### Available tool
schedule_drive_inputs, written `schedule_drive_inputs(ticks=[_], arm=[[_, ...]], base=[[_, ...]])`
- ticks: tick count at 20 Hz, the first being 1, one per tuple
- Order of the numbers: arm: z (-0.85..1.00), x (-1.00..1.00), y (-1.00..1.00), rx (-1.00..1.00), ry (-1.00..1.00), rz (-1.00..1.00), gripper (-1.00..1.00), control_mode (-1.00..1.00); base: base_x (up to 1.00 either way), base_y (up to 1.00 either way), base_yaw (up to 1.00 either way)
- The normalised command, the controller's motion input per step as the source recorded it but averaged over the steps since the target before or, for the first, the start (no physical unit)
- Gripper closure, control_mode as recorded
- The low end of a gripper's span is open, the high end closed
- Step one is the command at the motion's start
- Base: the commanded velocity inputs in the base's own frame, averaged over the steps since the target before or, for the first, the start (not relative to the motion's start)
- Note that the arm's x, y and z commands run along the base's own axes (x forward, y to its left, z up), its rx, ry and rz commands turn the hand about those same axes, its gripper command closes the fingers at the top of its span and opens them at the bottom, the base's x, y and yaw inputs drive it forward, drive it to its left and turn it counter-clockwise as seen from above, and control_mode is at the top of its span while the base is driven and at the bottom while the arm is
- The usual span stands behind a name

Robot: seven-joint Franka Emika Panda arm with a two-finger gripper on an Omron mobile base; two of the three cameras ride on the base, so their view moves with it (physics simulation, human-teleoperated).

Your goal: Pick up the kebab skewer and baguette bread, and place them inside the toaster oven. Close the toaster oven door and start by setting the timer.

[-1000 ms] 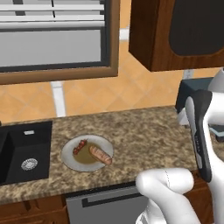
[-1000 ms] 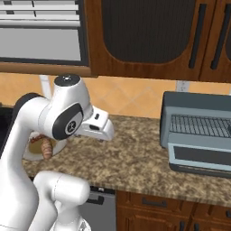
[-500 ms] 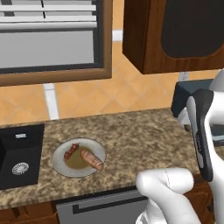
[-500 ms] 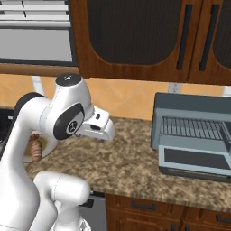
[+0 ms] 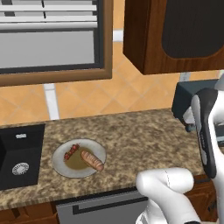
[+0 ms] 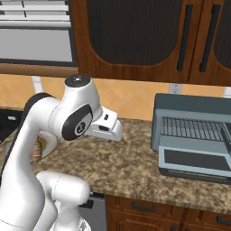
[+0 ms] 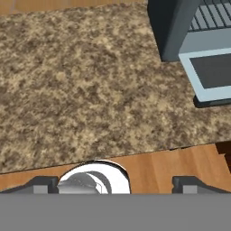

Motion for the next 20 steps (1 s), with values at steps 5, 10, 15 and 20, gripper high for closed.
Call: schedule_drive_inputs(ticks=[5, 10, 15, 20], arm=[[0.00, -0.05, -0.94, 0.00, -0.11, 0.00, -1.00, -1.00], [0.00, 0.00, -0.79, 0.00, -0.17, 0.00, -1.00, -1.00], [0.00, 0.30, -0.78, 0.00, -0.14, 0.00, -1.00, -1.00], [-0.07, 0.44, -0.80, 0.00, -0.11, 0.00, -1.00, -1.00]], base=[[0.00, 0.00, 0.00], [0.00, 0.00, 0.00], [0.00, 0.00, 0.00], [0.00, 0.00, 0.00]])
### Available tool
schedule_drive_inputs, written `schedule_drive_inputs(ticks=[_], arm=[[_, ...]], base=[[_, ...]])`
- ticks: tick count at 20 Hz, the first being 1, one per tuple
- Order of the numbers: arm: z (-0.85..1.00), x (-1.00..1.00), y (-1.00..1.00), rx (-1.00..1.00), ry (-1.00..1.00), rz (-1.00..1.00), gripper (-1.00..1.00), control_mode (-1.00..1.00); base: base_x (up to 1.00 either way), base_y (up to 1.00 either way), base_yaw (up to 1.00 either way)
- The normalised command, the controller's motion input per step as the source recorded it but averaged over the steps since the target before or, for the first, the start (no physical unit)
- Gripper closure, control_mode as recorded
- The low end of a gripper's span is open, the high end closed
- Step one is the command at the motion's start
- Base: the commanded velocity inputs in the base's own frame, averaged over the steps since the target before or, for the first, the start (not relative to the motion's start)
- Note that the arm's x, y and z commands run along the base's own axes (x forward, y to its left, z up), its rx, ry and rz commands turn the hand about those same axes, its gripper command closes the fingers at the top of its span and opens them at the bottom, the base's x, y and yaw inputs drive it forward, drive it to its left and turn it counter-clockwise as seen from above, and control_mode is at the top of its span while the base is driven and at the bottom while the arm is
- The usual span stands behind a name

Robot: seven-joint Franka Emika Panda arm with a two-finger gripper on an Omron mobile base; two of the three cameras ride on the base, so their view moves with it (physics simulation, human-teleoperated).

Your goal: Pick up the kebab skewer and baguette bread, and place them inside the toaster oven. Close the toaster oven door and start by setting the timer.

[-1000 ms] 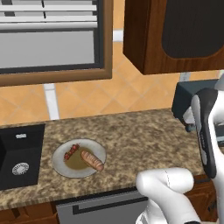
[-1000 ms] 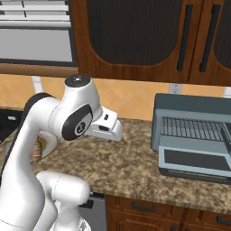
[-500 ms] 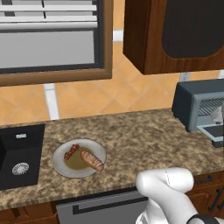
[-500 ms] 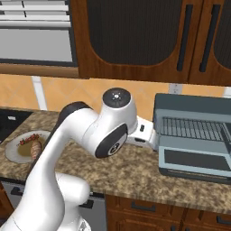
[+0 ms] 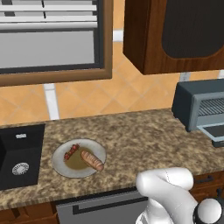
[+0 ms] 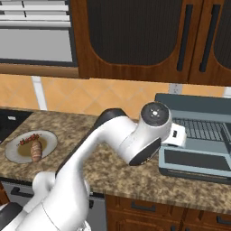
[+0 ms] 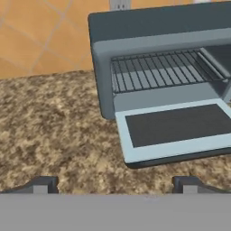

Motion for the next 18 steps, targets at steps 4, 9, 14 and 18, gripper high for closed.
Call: schedule_drive_inputs(ticks=[4, 9, 14, 18], arm=[[-0.37, 0.47, -0.64, -0.02, -0.16, 0.00, -1.00, -1.00], [-0.63, 0.69, -0.57, -0.04, -0.19, 0.00, -1.00, -1.00], [-0.46, 0.72, -0.78, 0.00, -0.09, 0.00, -1.00, -1.00], [-0.29, 0.64, -0.82, 0.00, -0.07, 0.00, -1.00, -1.00]], base=[[0.00, 0.00, 0.00], [0.00, 0.00, 0.00], [0.00, 0.00, 0.00], [0.00, 0.00, 0.00]])
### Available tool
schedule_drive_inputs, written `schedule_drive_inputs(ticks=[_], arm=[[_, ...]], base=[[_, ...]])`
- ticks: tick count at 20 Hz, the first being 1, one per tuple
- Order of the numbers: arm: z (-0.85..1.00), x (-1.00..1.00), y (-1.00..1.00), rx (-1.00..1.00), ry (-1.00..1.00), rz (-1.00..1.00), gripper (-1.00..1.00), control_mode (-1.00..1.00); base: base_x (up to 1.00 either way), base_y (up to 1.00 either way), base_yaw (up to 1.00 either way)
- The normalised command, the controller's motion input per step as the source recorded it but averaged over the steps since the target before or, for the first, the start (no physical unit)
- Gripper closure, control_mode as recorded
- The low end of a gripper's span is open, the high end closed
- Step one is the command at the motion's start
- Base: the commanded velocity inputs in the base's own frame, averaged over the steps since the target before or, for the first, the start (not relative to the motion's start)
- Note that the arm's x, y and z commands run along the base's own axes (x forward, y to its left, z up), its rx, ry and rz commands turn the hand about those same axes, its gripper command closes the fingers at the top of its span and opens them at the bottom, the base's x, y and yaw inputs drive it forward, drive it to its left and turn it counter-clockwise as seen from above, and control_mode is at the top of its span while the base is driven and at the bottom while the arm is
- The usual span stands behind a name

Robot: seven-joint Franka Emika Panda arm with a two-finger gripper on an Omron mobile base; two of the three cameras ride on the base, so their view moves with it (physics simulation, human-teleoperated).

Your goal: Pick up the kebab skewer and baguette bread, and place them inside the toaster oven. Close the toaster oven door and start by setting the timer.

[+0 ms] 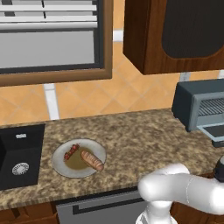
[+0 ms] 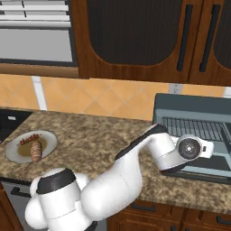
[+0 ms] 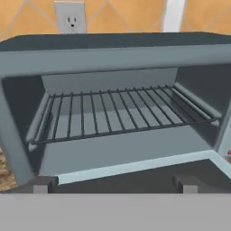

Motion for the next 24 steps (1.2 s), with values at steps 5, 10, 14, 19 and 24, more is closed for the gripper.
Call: schedule_drive_inputs(ticks=[5, 10, 14, 19, 24], arm=[[-0.10, 0.37, -0.61, -0.01, -0.23, 0.01, -1.00, -1.00], [-0.19, 0.45, -0.13, -0.07, -0.09, 0.13, -1.00, -1.00], [0.00, 0.43, 0.00, -0.03, -0.01, 0.19, -1.00, -1.00], [0.00, 0.34, 0.00, -0.01, 0.00, 0.13, -1.00, -1.00], [0.00, 0.44, 0.04, -0.01, 0.00, 0.03, -1.00, -1.00]], base=[[0.00, 0.00, 0.00], [0.00, 0.00, 0.00], [0.00, 0.00, 0.00], [0.00, 0.00, 0.00], [0.00, 0.00, 0.00]])
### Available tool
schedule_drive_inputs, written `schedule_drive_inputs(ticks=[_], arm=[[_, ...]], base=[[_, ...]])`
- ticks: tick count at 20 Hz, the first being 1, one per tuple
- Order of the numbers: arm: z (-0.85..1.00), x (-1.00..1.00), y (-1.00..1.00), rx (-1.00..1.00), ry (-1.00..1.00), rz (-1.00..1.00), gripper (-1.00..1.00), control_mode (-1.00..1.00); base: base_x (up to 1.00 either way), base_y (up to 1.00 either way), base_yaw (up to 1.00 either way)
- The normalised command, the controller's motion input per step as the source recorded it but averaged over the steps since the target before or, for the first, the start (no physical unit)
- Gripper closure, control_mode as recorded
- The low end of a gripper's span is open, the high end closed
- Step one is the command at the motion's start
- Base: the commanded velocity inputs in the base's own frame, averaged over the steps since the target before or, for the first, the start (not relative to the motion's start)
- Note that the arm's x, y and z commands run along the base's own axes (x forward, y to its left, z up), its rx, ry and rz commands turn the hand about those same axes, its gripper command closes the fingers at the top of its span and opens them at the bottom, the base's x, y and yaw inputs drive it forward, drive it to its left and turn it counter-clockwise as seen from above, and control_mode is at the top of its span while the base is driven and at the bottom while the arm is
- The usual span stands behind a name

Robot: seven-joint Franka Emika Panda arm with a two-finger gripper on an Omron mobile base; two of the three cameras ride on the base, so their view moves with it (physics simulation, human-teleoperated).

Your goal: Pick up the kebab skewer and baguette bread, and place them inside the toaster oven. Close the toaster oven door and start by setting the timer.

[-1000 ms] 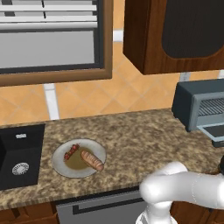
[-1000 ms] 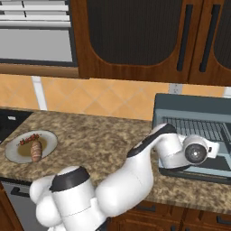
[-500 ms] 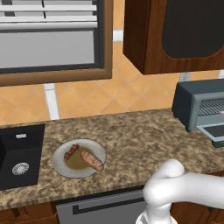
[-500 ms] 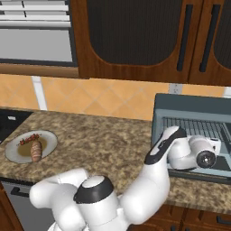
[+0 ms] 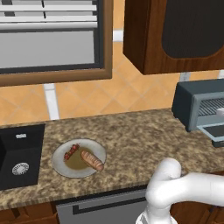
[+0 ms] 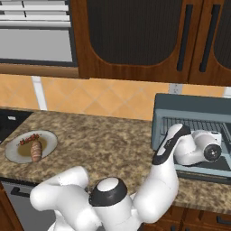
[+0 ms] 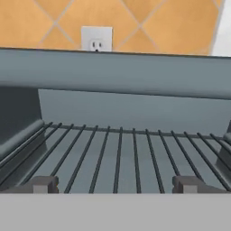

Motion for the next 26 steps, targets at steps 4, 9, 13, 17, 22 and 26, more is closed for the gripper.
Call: schedule_drive_inputs(ticks=[4, 9, 13, 17, 22, 26], arm=[[0.00, 0.47, 0.00, 0.08, 0.01, -0.02, -1.00, -1.00], [-0.05, 0.13, -0.03, 0.12, 0.01, -0.03, -1.00, -1.00], [-0.21, 0.00, 0.00, 0.00, 0.00, 0.00, -1.00, -1.00], [-0.25, 0.04, 0.00, 0.00, 0.00, 0.00, -1.00, -1.00], [-0.12, 0.07, 0.00, 0.00, 0.03, 0.00, -1.00, -1.00], [-0.12, 0.00, 0.00, 0.00, 0.09, 0.00, -1.00, -1.00]], base=[[0.00, 0.00, 0.00], [0.00, 0.00, 0.00], [0.00, 0.00, 0.00], [0.00, 0.00, 0.00], [0.00, 0.00, 0.00], [0.00, 0.00, 0.00]])
